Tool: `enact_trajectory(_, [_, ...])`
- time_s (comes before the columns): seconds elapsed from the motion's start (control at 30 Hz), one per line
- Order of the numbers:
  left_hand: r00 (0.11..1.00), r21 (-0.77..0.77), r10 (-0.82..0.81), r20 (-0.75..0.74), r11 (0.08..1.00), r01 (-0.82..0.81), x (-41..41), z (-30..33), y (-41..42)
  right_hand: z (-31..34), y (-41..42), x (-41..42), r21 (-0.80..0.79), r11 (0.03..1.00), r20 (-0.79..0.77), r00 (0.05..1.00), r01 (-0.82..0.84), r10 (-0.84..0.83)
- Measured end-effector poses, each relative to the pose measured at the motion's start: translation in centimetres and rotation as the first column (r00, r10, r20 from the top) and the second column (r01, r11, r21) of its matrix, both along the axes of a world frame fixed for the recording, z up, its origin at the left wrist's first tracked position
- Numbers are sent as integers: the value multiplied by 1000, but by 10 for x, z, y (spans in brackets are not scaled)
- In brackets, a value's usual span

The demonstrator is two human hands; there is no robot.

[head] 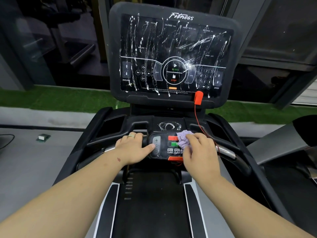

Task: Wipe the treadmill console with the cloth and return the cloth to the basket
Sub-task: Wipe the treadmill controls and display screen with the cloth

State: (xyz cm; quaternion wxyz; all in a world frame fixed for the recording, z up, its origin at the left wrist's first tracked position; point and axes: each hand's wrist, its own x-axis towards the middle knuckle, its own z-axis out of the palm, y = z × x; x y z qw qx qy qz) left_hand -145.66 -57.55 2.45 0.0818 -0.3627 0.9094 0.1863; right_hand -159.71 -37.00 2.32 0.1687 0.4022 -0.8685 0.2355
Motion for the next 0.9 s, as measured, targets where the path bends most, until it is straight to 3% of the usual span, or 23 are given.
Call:
enact_trajectory(0.13, [1000, 5, -1, 11, 1000, 0, -2, 2, 1, -7, 0, 5, 20, 999, 4, 999, -32, 32])
enact_trajectory(0.23, [1000, 16, -3, 16, 1000, 2, -3, 2, 0, -5, -10, 8, 33, 988, 22, 989, -148, 147])
enact_trajectory(0.4, [1000, 26, -5, -2, 1000, 5, 0, 1, 0, -1, -19, 11, 324, 852, -116, 876, -412, 468])
enact_trajectory(0.5, [1000, 33, -13, -16, 999, 14, 1, 2, -1, 9, -6, -14, 300, 896, -209, 893, -329, 398])
enact_trajectory(0.57, [1000, 43, -10, -25, 999, 11, 2, 2, -1, 13, -3, -25, 179, 965, -170, 960, -193, 223])
enact_trajectory(0.63, [1000, 51, -5, -27, 999, 7, 1, 2, -1, 10, -13, -12, 122, 983, -132, 979, -137, 153])
enact_trajectory(0.8, [999, 94, -3, -41, 996, 6, 2, 4, -5, -2, -35, 33, 292, 858, -105, 878, -422, 468])
enact_trajectory(0.9, [999, 104, -6, -52, 995, 12, 3, 2, -8, 5, -25, 6, 270, 876, -164, 878, -399, 450])
